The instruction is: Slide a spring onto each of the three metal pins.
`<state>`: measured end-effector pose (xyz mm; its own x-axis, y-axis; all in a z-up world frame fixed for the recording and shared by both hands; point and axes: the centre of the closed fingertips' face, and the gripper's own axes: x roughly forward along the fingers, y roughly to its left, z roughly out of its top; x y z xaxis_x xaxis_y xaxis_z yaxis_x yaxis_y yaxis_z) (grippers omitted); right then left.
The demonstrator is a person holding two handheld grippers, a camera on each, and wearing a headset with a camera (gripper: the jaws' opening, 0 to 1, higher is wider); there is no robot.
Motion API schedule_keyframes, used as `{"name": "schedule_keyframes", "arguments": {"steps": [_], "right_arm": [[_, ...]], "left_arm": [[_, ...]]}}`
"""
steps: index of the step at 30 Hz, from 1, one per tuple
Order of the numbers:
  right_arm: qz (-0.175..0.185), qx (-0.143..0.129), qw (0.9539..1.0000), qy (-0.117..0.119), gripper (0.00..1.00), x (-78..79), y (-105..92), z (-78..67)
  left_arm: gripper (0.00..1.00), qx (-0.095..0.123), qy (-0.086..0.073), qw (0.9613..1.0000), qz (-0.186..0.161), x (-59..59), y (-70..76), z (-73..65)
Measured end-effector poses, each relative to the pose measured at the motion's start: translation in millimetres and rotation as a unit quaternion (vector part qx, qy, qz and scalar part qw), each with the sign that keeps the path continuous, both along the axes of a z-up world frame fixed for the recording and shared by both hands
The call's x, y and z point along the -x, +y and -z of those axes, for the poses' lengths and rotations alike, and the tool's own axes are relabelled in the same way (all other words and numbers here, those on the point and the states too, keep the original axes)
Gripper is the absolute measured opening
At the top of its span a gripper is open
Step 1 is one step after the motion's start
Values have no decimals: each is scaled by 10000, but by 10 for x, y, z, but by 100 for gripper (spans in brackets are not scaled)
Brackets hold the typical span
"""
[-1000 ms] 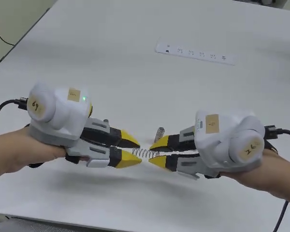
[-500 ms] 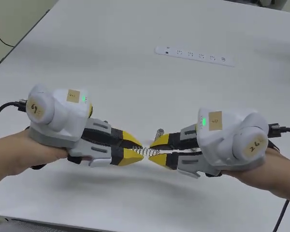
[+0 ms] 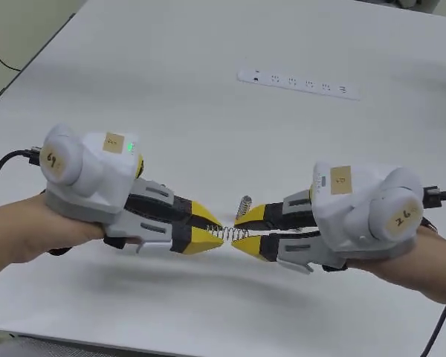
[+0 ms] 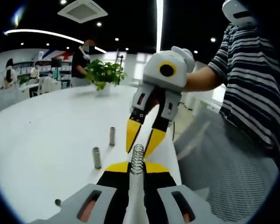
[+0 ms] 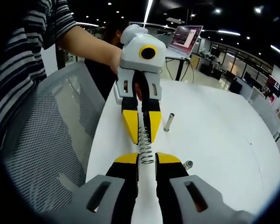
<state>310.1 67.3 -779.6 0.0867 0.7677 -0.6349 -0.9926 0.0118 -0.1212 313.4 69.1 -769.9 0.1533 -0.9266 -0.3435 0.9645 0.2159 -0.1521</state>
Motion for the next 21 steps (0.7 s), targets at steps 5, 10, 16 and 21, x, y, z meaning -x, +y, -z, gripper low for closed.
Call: {"name": "schedule_keyframes", "arguments": {"steps": [5,10,16,21], "right_arm": [[-1,90,9999,66,11,11,-62,63],[-37,57,9999,104,7,37,-49,53],[12,-79,9999,71,7,23,-37,-36],[-25,-145,9999,56,6,17,-1,-142]], "left_arm": [[3,-6,28,10000,53,14,-17,8],[3,-35,44,10000,65,23,-17,24],[3,-22,53,10000,-1,17,-2,35],[3,-86,3,10000,-28,5,6,50]]}}
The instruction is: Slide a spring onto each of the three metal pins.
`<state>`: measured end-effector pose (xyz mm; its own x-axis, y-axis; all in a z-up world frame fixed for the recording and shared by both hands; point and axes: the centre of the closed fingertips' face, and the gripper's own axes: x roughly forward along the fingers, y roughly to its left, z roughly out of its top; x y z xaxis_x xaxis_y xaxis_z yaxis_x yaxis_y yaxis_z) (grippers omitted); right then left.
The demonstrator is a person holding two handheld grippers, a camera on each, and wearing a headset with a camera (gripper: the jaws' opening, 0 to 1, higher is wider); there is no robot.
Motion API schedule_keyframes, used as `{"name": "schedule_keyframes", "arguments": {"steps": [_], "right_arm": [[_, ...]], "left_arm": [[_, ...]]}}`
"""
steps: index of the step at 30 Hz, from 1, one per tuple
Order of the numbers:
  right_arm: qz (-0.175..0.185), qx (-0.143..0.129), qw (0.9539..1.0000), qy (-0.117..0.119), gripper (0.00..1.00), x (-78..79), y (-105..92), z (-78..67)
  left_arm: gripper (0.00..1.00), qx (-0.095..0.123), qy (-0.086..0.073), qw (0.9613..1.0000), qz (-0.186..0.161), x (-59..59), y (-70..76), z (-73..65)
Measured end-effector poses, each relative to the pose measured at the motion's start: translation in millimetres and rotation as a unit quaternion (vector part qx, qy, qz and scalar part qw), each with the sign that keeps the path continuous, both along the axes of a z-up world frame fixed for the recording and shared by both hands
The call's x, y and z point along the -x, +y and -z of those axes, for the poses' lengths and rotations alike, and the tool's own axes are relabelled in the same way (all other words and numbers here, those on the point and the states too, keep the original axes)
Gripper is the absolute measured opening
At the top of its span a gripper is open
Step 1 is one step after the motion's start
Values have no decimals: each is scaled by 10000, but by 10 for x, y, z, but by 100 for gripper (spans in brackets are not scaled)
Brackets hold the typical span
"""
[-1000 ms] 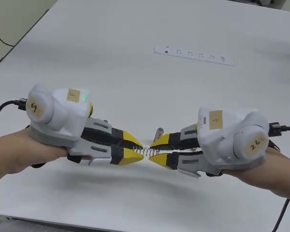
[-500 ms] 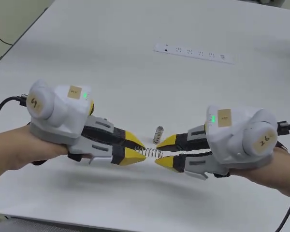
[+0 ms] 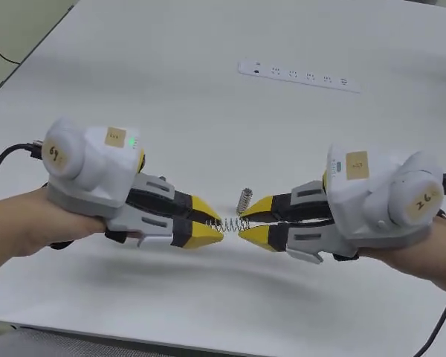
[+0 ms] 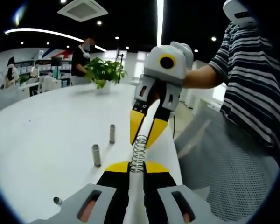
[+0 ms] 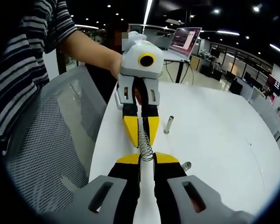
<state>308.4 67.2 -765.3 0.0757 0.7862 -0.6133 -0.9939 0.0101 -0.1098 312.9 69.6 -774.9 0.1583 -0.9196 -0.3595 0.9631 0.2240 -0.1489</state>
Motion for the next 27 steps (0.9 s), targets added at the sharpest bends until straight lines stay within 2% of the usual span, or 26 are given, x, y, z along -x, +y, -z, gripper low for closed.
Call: {"name": "schedule_keyframes", "arguments": {"steps": [4,12,21,27], "right_arm": [[-110,16,9999,-108,6,19,33,-56],[-274,-107,9995,-152,7,64,158,-186],[-404,-211,9987,-228,7,86,310,-264],[-468,-218,9982,-292,7,95,389,-259]], "left_arm": [[3,-18,-10,10000,-6,3,2,5],[3,-117,-64,9999,35,21,-14,32],[3,-174,-95,9998,87,12,-59,37],[3,-205,-87,9997,119,22,-70,41]]}}
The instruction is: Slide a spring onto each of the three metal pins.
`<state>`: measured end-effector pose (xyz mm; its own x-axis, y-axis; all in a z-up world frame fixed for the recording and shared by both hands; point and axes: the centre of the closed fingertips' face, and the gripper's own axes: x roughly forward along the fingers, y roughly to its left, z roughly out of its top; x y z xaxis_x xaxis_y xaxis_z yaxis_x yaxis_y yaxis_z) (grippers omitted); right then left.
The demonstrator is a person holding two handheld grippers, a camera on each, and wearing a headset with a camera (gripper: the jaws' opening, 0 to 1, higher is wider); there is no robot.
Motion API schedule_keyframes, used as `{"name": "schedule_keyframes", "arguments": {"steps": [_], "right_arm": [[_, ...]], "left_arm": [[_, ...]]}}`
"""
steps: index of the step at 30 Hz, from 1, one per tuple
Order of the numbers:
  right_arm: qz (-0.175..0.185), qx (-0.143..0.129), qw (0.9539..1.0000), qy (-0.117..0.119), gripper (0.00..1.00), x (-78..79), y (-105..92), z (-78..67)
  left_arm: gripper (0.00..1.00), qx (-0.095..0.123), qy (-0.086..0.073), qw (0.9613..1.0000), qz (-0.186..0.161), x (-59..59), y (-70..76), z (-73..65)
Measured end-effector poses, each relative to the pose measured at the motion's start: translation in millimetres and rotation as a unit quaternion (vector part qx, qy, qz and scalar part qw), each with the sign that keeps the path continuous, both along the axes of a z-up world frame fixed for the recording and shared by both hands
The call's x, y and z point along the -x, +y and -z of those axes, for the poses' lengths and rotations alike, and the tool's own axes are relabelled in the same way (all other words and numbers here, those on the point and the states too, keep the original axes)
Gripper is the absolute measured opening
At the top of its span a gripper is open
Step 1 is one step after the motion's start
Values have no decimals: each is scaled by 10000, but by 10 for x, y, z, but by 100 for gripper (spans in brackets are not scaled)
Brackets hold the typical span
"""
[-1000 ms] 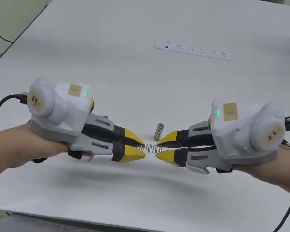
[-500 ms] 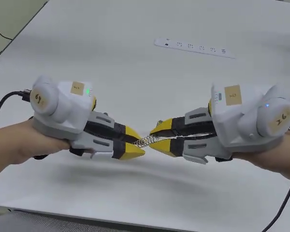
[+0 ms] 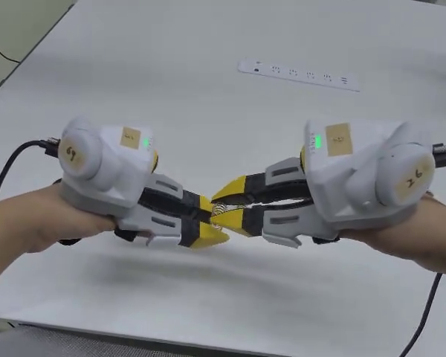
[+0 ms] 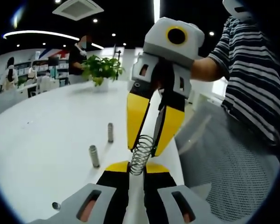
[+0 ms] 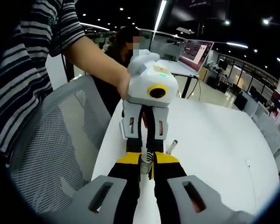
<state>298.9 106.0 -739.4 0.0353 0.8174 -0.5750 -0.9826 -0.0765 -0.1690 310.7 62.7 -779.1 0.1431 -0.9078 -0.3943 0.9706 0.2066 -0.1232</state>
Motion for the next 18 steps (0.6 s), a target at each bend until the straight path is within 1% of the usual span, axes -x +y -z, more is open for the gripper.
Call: {"name": "schedule_keyframes", "arguments": {"steps": [3,6,7,9,11,13,16,18], "right_arm": [[2,-5,10000,21,7,-3,16,19],[40,-31,9999,128,7,-4,24,30],[55,-63,9998,187,7,-2,33,26],[66,-63,9997,229,7,-3,40,22],[60,-49,9997,235,6,-2,46,17],[66,-39,9996,257,6,-5,49,13],[73,-25,9996,290,6,-5,48,11],[62,-5,9996,289,6,-1,44,13]], "left_arm": [[3,-48,19,10000,-10,5,22,18],[3,-97,34,9999,-3,19,39,31],[3,-93,32,10000,-5,24,41,29],[3,-97,46,9999,-1,34,43,28],[3,-74,91,9999,-30,34,47,26],[3,-39,170,9998,-69,32,54,22],[4,-34,163,9998,-72,34,59,19],[4,-29,202,9998,-88,35,64,22]]}}
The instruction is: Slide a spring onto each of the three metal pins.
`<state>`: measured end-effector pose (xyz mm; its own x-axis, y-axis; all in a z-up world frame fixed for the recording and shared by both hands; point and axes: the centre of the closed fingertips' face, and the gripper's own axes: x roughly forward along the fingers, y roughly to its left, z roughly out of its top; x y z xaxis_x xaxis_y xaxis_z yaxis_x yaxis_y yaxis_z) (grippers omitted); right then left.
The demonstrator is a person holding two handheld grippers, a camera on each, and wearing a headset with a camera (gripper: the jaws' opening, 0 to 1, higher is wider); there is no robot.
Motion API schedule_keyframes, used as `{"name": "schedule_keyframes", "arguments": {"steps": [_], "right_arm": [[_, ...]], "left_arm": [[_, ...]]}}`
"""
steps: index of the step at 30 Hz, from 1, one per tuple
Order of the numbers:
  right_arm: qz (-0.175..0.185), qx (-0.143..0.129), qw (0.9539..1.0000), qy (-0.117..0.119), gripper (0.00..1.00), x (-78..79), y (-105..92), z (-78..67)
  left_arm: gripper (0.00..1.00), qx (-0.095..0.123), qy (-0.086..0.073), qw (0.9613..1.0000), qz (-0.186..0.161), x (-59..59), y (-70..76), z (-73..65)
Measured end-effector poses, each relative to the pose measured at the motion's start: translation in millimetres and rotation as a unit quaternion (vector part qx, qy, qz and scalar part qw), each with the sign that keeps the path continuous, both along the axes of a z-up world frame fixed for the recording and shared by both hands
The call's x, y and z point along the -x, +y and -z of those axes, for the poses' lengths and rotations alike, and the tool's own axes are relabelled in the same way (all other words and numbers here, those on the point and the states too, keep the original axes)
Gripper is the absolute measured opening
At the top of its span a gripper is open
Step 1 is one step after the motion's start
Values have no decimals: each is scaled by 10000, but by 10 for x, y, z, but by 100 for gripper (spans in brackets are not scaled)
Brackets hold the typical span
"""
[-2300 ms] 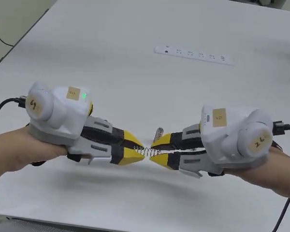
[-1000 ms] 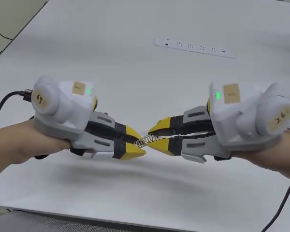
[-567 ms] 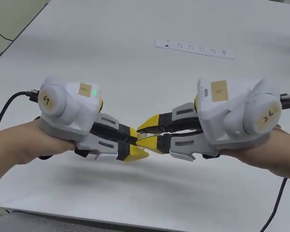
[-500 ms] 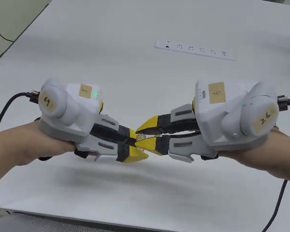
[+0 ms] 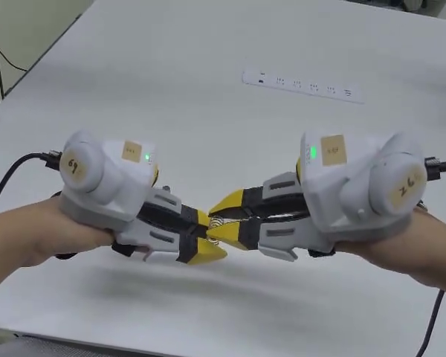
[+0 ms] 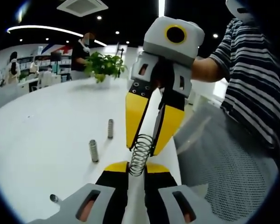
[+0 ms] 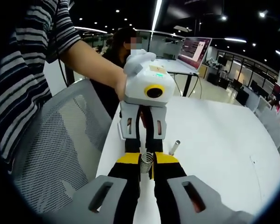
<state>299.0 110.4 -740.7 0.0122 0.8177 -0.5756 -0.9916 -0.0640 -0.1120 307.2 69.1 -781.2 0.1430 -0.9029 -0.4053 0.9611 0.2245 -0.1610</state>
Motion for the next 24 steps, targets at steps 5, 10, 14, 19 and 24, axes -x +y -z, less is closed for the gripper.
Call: {"name": "schedule_keyframes", "arguments": {"steps": [5,10,14,19,24], "right_arm": [[-1,18,10000,-21,6,1,-4,-9],[10,19,10000,-19,6,4,-9,-16],[17,36,10000,-36,7,4,-16,-12],[101,24,9999,-93,7,-35,-30,-26],[179,40,9997,-139,7,-78,-56,-19]], "left_arm": [[5,12,12,10000,-49,-9,9,-3],[7,42,53,9999,-118,-19,23,-13],[9,52,67,9998,-153,-14,38,-23],[14,38,132,9996,-233,-9,96,-13],[16,27,220,9992,-336,-6,175,3]]}}
